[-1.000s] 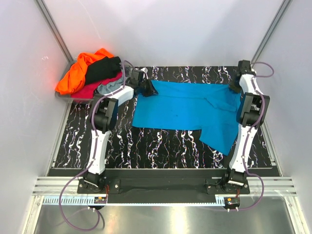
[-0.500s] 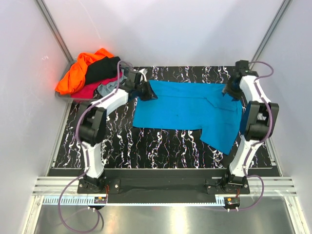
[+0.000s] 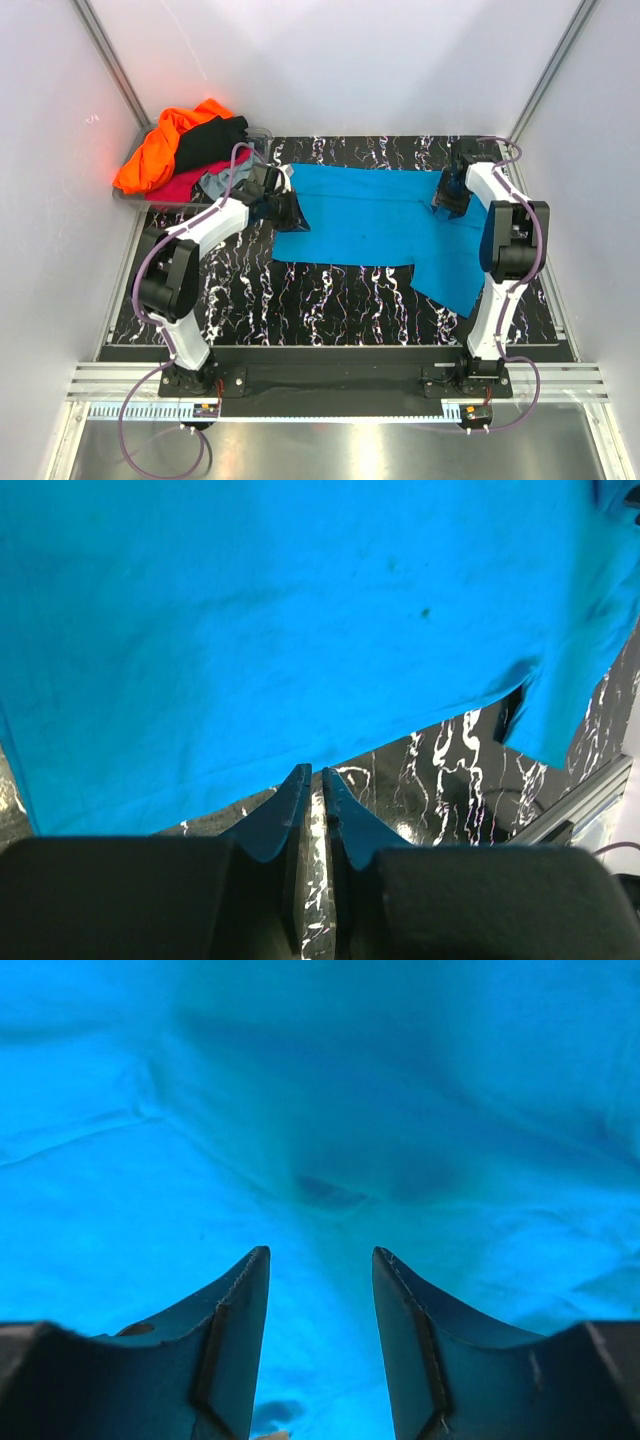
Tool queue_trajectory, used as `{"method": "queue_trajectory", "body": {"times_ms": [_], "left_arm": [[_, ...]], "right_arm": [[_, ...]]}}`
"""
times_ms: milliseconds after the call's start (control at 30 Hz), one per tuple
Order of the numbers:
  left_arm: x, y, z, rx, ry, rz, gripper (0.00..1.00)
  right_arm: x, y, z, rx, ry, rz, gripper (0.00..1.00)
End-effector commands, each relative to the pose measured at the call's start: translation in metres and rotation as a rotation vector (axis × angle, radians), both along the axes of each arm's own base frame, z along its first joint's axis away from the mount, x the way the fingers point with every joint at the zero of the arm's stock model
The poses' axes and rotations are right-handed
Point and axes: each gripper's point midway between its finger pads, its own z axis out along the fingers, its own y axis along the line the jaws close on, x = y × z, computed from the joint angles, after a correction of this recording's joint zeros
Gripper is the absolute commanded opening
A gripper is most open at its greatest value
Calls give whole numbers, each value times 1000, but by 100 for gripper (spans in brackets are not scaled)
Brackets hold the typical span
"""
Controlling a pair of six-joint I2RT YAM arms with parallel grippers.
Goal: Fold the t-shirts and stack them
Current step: Fold the tshirt
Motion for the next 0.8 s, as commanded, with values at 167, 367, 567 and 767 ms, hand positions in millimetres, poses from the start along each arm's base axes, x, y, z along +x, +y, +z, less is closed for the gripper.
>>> {"method": "queue_trajectory", "body": {"times_ms": [167,367,567,767], "left_arm": [[-2,-1,22,-24,-63,-42,11],[0,6,20,-20,-57,-35,10],[1,12,18,-20,-51,-26,10],[0,15,18,-22,-49,-28,9]], "right_arm": [[24,-1,-5,-23,-29,21,45],[31,-15,-10,-92,-24,0,34],[47,-21,-8,-132,-46,11,25],[73,-32,3,-191,-95,6,4]]}}
